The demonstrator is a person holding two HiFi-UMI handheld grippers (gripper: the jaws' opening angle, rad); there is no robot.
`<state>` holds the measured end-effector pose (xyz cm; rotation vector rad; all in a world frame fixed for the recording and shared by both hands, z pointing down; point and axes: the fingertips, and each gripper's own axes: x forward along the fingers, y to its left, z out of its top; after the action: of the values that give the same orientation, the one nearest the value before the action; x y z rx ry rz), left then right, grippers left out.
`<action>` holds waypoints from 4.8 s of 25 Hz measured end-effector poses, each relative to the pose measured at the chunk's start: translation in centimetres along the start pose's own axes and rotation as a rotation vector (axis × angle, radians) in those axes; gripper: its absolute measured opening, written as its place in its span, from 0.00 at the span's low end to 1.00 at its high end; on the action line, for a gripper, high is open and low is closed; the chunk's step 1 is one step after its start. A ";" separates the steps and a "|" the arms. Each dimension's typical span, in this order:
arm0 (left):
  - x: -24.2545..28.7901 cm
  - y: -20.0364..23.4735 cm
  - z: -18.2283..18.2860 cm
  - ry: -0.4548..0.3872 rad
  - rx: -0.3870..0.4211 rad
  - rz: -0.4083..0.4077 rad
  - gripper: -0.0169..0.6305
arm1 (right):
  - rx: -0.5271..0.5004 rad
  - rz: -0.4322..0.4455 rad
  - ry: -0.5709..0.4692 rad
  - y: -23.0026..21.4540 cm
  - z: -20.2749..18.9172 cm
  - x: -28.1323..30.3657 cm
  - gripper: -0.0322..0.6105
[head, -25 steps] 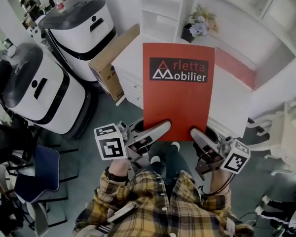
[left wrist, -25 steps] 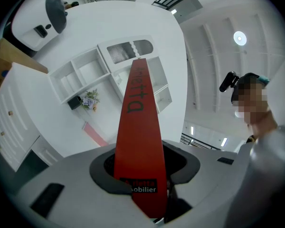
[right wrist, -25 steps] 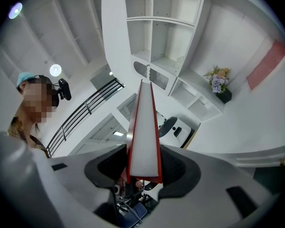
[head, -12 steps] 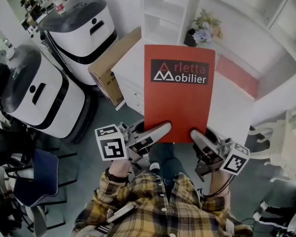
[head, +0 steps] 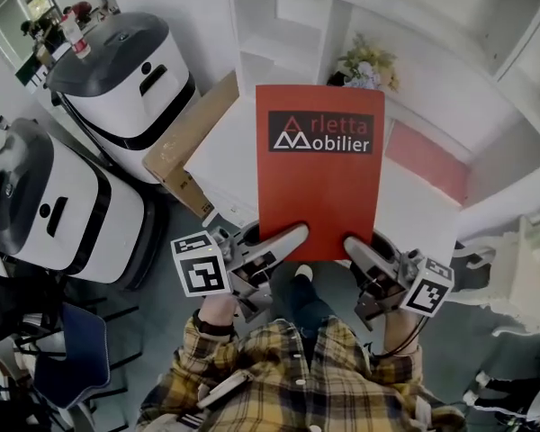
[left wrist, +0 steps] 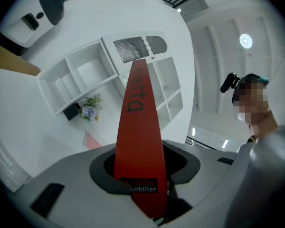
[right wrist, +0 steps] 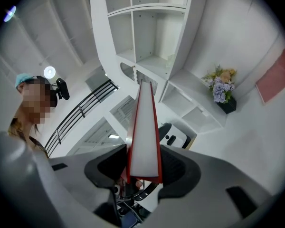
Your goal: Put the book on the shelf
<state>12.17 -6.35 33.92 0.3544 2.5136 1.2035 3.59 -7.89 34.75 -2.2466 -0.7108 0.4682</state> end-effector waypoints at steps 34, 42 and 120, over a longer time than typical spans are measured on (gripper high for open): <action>17.4 6.2 9.0 0.235 0.000 -0.210 0.30 | -0.089 -0.175 -0.237 -9.5 15.4 0.4 0.37; 20.0 5.1 10.3 0.260 0.023 -0.249 0.30 | -0.136 -0.174 -0.268 -9.1 18.4 -0.3 0.37; 32.5 2.4 18.8 0.302 0.381 -0.257 0.36 | -0.059 -0.044 -0.612 -9.7 36.7 -1.8 0.48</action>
<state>-9.90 20.03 18.74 -0.0733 2.9374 0.7225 -20.16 16.09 17.35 -2.1375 -1.0832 1.1494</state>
